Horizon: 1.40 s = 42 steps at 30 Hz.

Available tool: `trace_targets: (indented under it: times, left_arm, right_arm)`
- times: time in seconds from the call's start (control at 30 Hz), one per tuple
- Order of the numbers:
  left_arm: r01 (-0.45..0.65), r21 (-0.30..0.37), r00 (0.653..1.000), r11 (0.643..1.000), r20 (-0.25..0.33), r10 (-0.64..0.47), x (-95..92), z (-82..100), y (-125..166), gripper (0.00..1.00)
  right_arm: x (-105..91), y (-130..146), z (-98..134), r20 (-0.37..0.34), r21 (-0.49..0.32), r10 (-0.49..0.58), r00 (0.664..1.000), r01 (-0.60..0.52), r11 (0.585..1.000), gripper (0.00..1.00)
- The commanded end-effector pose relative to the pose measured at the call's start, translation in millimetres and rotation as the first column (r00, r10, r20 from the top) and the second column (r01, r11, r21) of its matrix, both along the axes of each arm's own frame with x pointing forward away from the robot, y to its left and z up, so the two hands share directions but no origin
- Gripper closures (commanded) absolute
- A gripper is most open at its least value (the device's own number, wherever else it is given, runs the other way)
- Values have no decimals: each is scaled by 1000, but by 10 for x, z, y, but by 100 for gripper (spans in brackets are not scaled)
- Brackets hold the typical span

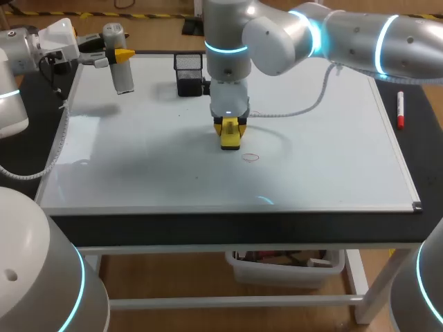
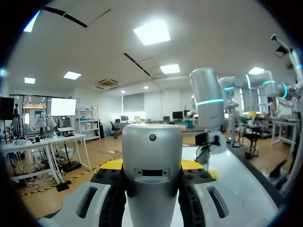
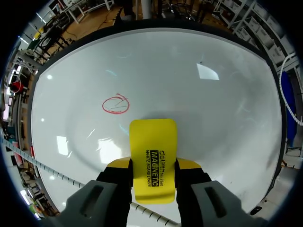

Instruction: Pick up the inspection probe, press it on each red-marked spot on the whiteboard one by one, put down the probe, pick up the eraser, and wipe off all the red marks.

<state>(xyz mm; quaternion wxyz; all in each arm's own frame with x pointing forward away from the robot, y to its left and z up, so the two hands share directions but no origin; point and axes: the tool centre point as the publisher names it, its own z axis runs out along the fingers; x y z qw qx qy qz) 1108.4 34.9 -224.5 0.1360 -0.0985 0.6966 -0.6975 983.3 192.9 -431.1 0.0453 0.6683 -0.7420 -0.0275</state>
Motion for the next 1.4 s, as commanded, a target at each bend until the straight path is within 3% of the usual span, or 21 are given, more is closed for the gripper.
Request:
trace_targets:
  times: [0.03, 0.27, 0.53, 0.67, 0.9, 1.4]
  left_arm:
    - [2, -2, 1000, 1000, 3, -2, 3, -1, 4, 100]
    - [2, -2, 1000, 1000, 3, -2, 3, -1, 4, 100]
    - [2, -2, 1000, 1000, 3, -2, 3, -1, 4, 100]
    - [2, -2, 1000, 1000, 3, -2, 3, -1, 4, 100]
    - [2, -2, 1000, 1000, 3, -2, 3, -1, 4, 100]
    - [2, -2, 1000, 1000, 3, -2, 3, -1, 4, 100]
  right_arm:
    - [17, -119, 4, 13, 12, -16, 1000, 16, 1000, 100]
    - [68, -132, 79, 25, 18, -23, 999, 22, 1000, 100]
    - [247, -411, 448, 24, 91, -82, 996, 80, 993, 100]
    - [385, -705, 558, 57, 69, -136, 989, 132, 989, 100]
    - [527, -1320, 600, 54, 61, -267, 962, 264, 963, 100]
    - [509, -2456, 474, 24, 3, -504, 863, 504, 864, 100]
